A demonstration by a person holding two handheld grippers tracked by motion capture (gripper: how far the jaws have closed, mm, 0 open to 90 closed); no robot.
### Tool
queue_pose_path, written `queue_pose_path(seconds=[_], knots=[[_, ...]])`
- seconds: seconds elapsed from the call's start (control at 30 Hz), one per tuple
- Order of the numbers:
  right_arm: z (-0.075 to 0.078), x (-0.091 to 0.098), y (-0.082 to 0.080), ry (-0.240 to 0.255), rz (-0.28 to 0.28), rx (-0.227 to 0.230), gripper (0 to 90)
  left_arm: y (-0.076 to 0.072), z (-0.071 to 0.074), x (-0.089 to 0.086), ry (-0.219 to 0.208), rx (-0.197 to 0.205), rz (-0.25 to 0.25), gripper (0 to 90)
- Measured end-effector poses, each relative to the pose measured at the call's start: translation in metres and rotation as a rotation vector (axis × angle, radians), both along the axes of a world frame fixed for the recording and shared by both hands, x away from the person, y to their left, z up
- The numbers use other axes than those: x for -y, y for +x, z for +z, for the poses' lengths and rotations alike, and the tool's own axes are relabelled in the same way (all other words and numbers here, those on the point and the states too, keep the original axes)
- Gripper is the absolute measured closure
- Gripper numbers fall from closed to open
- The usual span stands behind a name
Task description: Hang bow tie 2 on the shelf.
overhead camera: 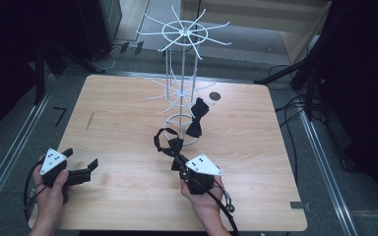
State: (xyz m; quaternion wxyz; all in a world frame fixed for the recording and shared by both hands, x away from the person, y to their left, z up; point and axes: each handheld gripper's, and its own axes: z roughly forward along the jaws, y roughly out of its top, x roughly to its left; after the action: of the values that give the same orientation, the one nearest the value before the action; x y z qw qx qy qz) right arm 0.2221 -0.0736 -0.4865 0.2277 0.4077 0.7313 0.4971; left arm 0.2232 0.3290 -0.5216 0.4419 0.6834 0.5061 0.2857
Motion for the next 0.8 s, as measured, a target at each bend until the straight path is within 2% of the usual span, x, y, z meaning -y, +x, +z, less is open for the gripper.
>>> queue_pose_path(seconds=[0.37, 0.8], knots=[[0.016, 0.007, -0.005, 0.026, -0.02, 0.063, 83.8, 0.0, 0.0, 0.0, 0.001, 0.001, 0.0, 0.0], [0.029, 0.014, -0.012, 0.06, -0.061, 0.114, 83.7, 0.0, 0.0, 0.0, 0.0, 0.001, 0.0, 0.0]])
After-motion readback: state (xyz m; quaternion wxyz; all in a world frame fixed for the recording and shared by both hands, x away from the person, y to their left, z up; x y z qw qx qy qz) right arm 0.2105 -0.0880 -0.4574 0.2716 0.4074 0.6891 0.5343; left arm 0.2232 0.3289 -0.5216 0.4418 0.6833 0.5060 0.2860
